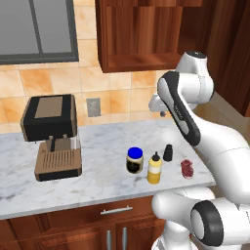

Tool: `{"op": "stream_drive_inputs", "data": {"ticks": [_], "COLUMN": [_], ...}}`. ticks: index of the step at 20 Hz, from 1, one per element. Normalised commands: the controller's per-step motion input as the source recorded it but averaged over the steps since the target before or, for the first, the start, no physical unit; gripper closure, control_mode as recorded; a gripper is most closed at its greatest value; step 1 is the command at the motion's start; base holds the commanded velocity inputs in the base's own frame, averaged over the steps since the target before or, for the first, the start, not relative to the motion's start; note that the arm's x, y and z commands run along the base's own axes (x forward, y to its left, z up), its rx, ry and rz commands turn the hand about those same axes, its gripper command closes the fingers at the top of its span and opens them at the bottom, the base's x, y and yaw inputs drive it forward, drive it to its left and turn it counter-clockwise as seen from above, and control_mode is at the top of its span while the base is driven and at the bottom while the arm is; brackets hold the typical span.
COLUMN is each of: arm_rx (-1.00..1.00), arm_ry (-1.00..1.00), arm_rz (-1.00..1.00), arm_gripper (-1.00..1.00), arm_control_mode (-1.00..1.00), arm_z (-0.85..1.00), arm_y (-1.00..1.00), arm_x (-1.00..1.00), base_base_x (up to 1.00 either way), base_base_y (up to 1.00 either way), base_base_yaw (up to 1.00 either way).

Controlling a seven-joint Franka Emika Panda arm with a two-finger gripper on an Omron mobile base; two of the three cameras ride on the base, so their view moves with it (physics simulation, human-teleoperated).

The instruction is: There are various items on the counter. Only move the condiments/shakers into the cabinet.

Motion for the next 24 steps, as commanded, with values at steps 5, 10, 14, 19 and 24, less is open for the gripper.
{"op": "stream_drive_inputs", "data": {"ticks": [5,10,14,19,24], "arm_rx": [-0.01,0.00,0.00,0.00,-0.03], "arm_ry": [0.00,0.00,0.00,0.04,0.03], "arm_rz": [0.00,0.00,0.00,0.00,0.00], "arm_gripper": [-1.00,-1.00,-1.00,-1.00,-1.00], "arm_control_mode": [-1.00,-1.00,-1.00,-1.00,-1.00], "arm_z": [-0.10,-0.55,-0.58,-0.48,-0.51], "arm_y": [0.01,0.00,0.00,0.07,0.23], "arm_x": [-0.19,-0.63,-0.41,-0.26,-0.16], "base_base_x": [0.00,0.00,0.00,0.00,0.00], "base_base_y": [0.00,0.00,0.00,0.00,0.00], "base_base_yaw": [0.00,0.00,0.00,0.00,0.00]}}
